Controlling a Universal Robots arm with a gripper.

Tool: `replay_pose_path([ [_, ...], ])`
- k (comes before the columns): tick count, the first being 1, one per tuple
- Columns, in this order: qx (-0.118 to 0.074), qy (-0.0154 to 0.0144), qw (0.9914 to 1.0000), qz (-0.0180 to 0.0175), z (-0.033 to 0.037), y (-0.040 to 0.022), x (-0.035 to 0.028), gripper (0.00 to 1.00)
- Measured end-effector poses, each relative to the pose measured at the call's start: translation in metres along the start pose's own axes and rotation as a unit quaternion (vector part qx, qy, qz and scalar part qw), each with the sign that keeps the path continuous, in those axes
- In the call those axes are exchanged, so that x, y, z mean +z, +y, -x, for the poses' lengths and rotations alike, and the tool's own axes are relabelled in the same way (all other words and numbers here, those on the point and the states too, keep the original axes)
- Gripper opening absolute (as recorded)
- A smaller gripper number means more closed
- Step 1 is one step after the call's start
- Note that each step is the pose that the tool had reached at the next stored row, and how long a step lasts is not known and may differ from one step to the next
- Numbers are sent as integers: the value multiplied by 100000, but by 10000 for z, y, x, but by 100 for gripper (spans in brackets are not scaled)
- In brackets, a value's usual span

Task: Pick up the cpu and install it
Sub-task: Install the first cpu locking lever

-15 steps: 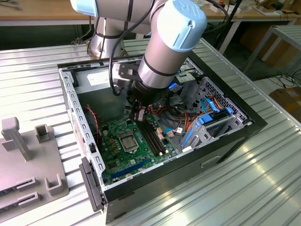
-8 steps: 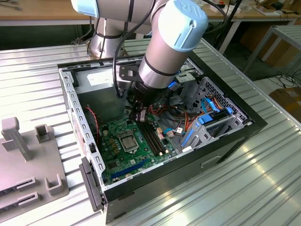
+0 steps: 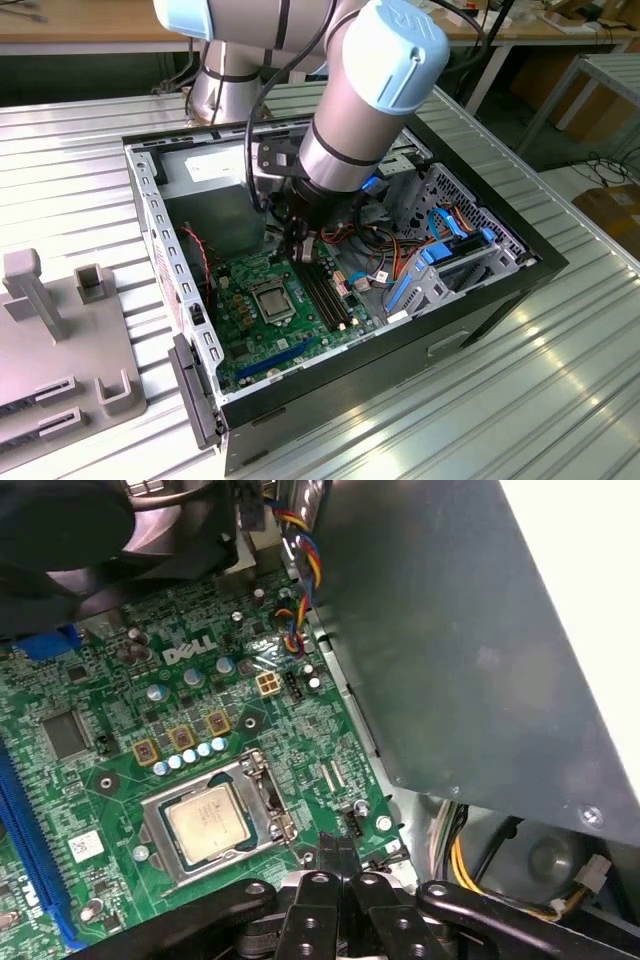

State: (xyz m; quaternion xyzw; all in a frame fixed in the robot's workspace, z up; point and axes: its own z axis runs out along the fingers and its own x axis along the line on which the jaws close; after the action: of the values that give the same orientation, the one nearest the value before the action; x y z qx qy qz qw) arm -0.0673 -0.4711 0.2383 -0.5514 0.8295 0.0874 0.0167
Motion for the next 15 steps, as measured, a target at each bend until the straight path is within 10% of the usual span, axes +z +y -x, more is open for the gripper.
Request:
replay_pose_path([
  [15, -679, 94, 99998, 84, -168, -70, -30, 11],
])
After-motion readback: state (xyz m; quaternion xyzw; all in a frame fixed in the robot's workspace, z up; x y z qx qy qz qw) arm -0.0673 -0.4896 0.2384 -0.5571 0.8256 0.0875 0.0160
